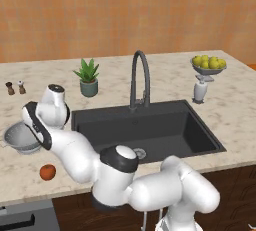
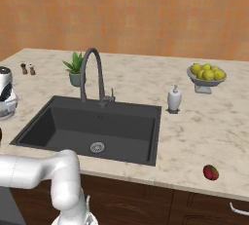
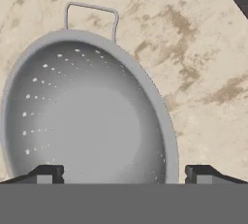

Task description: Put the colander in the sink, put the orange, mango in the colander, and turn on the sink faucet and pour water over the colander.

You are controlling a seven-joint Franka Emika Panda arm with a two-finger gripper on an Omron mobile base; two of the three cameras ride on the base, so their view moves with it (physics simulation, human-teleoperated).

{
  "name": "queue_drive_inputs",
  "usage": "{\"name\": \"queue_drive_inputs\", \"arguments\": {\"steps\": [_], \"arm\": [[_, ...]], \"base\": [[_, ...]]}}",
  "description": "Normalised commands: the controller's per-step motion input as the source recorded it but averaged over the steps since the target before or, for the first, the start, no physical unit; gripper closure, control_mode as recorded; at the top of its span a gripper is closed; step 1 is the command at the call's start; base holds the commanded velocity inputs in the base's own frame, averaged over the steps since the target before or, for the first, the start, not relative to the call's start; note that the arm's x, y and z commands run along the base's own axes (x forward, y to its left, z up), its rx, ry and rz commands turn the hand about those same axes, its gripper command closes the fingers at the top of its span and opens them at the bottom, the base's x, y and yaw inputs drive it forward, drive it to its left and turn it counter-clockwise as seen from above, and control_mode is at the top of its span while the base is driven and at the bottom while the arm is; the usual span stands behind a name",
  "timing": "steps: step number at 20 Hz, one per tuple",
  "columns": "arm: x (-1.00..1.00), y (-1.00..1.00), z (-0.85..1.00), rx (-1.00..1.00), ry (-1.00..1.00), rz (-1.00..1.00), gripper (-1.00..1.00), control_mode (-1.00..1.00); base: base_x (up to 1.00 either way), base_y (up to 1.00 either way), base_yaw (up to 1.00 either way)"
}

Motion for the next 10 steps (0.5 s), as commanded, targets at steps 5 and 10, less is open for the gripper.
{"name": "queue_drive_inputs", "arguments": {"steps": [5,10], "arm": [[0.00,0.00,-0.23,-0.16,0.06,-0.12,-1.00,-1.00],[-0.03,0.00,-0.31,-0.13,0.05,-0.08,-1.00,-1.00]], "base": [[0.00,0.00,0.00],[0.00,0.00,0.00]]}}
